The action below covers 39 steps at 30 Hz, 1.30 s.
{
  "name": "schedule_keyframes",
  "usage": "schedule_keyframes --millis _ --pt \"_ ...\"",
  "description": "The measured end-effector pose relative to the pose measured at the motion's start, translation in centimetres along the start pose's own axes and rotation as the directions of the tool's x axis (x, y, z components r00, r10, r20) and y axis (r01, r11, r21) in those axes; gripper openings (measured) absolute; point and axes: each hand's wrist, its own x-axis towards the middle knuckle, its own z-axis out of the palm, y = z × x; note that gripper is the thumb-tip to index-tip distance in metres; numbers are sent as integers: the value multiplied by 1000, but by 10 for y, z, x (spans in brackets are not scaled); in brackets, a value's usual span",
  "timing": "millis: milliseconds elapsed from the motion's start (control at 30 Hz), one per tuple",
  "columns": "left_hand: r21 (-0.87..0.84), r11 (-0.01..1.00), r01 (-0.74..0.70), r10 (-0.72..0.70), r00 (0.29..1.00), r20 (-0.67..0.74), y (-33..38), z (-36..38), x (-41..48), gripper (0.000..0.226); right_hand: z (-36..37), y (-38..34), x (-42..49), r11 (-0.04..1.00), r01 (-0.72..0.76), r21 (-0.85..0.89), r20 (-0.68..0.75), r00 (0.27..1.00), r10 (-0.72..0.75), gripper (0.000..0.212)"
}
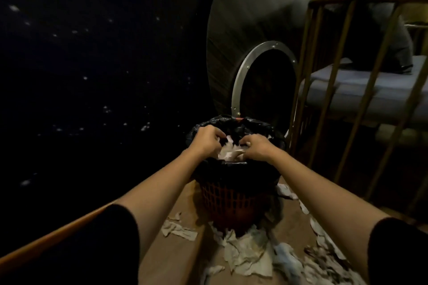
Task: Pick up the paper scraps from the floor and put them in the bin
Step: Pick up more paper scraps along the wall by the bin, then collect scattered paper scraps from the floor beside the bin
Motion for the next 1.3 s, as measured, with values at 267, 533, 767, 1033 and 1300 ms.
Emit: schedule_keyframes --millis 267,533,767,1033,1300 --pt "89 996 -17 34 981 -193 -118 -49 -57 24 35 -100 -10 915 404 12 -398 841 -366 19" --pt "322 911 259 -289 956 49 -266 25 -135 45 222 -116 -21 929 357 98 187 910 -370 29" --pt "442 779 445 -511 859 37 -359 45 -179 52 313 -81 -2 980 184 -70 429 893 -137 61" --pt "297 786 542 -543 835 -87 -398 46 -211 18 358 -99 0 973 156 -172 90 986 -143 39" --pt "246 876 414 -415 909 -50 -404 36 -240 17 374 -89 -57 982 190 -11 -28 981 -190 24"
